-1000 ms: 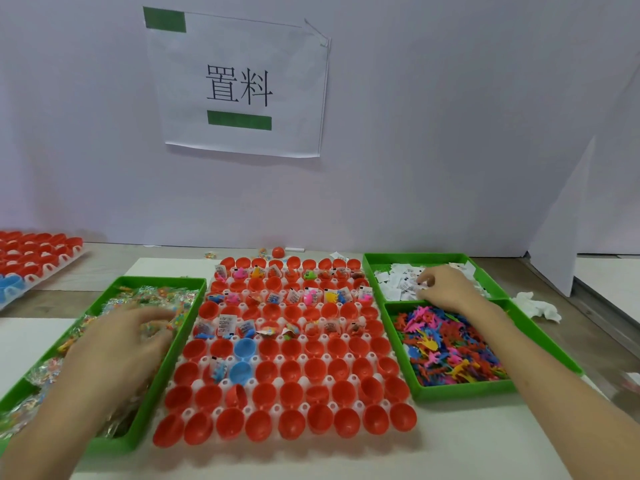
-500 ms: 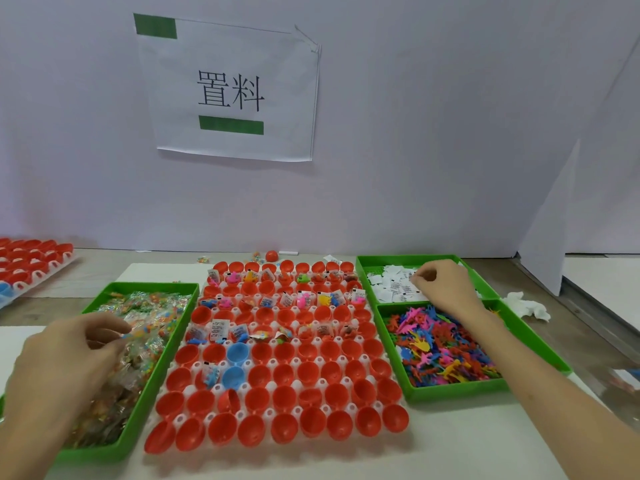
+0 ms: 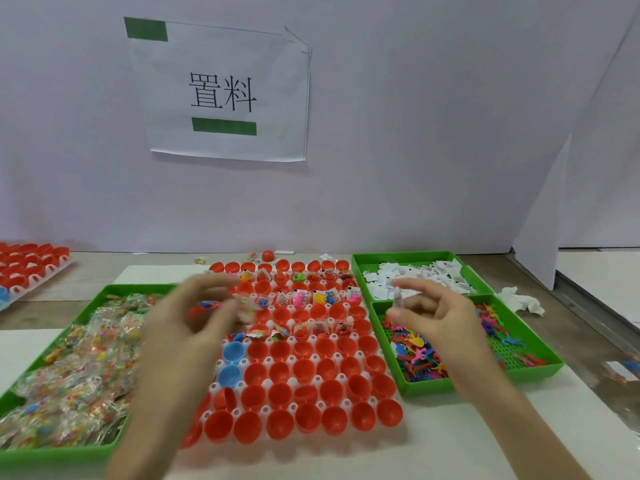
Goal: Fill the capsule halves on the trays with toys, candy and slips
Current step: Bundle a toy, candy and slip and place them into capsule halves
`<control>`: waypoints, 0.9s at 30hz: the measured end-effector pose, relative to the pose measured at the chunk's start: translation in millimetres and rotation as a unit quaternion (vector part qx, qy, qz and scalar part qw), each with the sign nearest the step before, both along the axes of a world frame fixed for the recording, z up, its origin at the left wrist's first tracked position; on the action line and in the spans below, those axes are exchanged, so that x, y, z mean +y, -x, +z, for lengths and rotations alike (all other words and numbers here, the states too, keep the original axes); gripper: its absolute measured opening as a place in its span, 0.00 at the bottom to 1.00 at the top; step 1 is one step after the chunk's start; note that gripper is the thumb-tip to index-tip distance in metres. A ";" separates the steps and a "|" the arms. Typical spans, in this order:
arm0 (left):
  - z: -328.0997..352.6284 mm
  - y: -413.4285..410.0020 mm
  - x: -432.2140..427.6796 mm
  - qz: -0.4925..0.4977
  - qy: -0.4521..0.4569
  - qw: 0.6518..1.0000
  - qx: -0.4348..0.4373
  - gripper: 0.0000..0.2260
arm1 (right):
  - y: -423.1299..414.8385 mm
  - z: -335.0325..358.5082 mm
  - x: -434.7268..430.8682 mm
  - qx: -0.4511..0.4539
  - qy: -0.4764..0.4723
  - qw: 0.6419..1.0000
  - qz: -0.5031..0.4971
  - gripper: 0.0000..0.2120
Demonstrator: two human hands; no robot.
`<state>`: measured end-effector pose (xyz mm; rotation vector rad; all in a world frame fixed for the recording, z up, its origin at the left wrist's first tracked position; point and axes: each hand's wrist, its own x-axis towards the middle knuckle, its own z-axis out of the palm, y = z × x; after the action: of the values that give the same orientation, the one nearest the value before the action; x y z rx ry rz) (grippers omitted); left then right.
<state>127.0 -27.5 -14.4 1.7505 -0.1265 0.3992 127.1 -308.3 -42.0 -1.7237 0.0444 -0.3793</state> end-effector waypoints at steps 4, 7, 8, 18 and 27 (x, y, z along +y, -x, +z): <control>-19.1 3.9 -57.1 -0.113 0.076 0.989 0.060 0.17 | 16.3 -14.3 27.5 -0.012 -0.021 0.999 0.031 0.13; -35.1 4.6 -71.2 -0.111 0.085 0.989 0.056 0.18 | 20.2 -20.6 35.9 -0.018 -0.012 0.999 0.038 0.13; -39.2 4.6 -72.5 -0.110 0.088 0.989 0.051 0.19 | 21.5 -20.5 36.3 -0.018 -0.011 0.999 0.042 0.13; -54.4 16.6 -85.2 -0.122 0.073 0.990 -0.007 0.23 | 31.9 -15.0 46.0 0.013 -0.004 0.993 0.121 0.21; -52.3 23.8 -86.2 -0.203 0.079 0.975 -0.036 0.14 | 33.1 -17.7 45.1 0.024 0.004 0.992 0.122 0.22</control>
<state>103.2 -113.7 -66.7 1.5068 -0.4830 0.1677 94.1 -263.3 -59.6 -1.7221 -0.1331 -0.1576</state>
